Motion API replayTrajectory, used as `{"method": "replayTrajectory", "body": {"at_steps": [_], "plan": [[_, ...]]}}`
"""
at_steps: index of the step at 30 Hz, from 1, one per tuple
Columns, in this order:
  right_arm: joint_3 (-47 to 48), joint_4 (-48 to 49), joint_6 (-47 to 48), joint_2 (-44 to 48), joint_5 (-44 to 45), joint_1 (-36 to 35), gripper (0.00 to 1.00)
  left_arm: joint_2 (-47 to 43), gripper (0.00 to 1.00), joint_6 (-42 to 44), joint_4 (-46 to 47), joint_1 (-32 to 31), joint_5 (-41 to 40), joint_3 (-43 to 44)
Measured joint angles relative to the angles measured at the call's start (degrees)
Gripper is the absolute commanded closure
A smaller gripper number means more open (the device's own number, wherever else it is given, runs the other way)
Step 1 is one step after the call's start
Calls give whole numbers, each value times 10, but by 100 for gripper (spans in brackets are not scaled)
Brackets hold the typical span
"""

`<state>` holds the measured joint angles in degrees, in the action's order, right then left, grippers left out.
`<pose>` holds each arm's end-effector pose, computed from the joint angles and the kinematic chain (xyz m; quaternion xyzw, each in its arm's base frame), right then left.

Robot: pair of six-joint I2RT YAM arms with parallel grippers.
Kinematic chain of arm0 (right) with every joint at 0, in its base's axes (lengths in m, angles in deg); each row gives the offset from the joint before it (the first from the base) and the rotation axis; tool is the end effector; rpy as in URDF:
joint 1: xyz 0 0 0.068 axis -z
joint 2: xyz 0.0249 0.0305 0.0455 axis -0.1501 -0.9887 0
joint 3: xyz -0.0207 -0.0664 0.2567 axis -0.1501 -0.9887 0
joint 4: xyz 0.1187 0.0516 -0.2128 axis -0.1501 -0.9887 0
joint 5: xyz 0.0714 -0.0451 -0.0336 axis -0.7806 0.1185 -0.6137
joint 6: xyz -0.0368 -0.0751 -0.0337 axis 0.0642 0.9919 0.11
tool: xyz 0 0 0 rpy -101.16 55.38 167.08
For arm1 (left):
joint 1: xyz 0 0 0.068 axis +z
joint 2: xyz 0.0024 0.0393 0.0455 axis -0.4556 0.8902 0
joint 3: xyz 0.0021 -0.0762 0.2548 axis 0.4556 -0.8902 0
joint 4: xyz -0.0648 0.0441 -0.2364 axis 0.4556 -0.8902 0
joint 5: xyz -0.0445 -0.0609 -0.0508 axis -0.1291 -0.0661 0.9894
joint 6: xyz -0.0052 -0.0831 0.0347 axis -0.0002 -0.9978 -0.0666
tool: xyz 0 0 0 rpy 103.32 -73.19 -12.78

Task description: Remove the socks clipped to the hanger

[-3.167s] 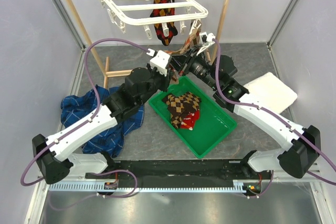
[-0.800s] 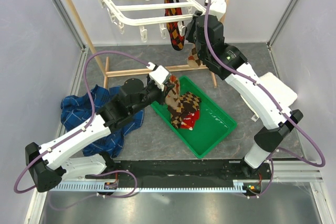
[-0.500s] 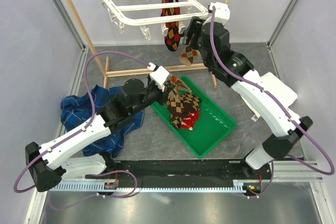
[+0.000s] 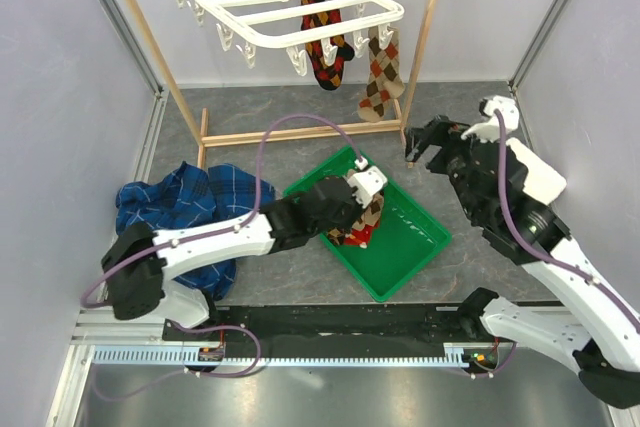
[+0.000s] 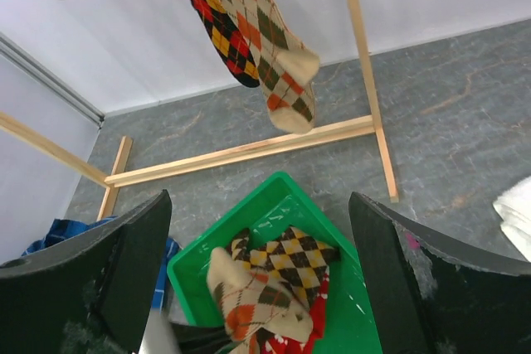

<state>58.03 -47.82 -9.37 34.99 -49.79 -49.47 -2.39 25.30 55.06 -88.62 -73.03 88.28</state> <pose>0.1885 0.1063 0.4212 0.0967 0.7361 0.1839 0.6442 0.1802 -0.3019 0.2648 0.4003 0.7449 -0.1977 0.4958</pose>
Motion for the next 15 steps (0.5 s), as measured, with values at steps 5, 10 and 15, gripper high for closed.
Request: {"method": "replayTrajectory", "body": {"at_steps": [5, 10, 15], "plan": [[-30, -2, 0, 51, 10, 0, 4, 70, 91, -39, -16, -8, -38, 19], [-37, -3, 10, 62, 30, 1, 4, 128, 71, -117, -16, -7, -44, 19], [-40, -6, 17, 61, 41, 1, 4, 175, 49, -165, -48, -11, -32, 19]]}}
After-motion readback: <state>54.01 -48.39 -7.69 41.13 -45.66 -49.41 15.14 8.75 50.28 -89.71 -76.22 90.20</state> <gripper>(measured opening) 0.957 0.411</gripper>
